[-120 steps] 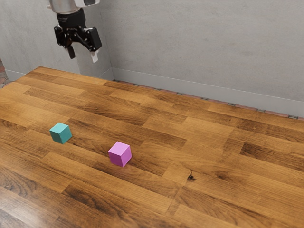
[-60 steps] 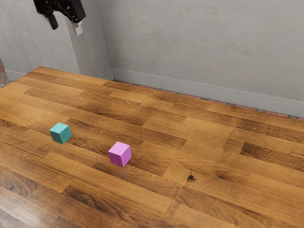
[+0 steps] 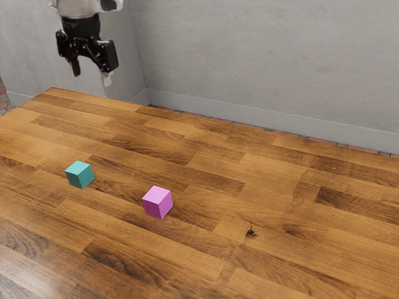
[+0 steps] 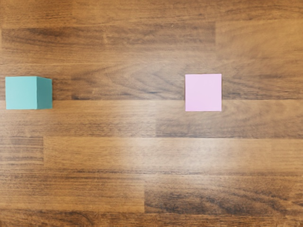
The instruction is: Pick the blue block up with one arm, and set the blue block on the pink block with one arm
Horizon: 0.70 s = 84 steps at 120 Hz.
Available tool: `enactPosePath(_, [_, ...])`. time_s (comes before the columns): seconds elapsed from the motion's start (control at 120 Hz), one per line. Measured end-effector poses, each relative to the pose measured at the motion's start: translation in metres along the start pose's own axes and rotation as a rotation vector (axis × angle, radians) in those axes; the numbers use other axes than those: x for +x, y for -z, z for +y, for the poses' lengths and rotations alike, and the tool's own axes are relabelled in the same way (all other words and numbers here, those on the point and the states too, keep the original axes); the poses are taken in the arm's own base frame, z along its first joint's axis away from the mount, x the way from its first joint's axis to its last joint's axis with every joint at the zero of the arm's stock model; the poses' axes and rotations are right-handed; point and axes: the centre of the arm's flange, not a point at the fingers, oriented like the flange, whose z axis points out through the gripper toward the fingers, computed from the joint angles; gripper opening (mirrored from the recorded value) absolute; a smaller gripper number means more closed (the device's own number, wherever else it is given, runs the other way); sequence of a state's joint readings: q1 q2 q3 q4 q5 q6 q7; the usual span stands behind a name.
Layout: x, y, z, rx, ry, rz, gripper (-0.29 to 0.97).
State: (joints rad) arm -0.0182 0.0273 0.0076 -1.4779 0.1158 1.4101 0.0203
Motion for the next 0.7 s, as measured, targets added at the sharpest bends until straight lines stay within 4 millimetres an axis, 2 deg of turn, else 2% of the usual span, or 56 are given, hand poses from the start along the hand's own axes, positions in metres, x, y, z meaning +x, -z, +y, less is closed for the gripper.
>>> enactPosePath(0.075, [0.010, -0.060, 0.008, -0.005, -0.017, -0.056, 0.68])
enactPosePath(0.117, [0.014, -0.083, 0.010, -0.013, -0.020, -0.063, 0.68])
enactPosePath(0.15, [0.017, -0.094, 0.010, -0.019, -0.019, -0.055, 0.68])
enactPosePath(0.25, [0.028, -0.109, 0.002, -0.031, -0.005, -0.016, 0.68])
enactPosePath(0.308, [0.043, -0.121, -0.009, -0.040, 0.006, -0.006, 0.68])
enactPosePath(0.45, [0.077, -0.137, -0.076, -0.047, 0.079, 0.035, 0.68])
enactPosePath(0.525, [0.082, -0.144, -0.104, -0.049, 0.105, 0.045, 0.68])
enactPosePath(0.7, [0.092, -0.166, -0.141, -0.057, 0.097, 0.049, 0.68])
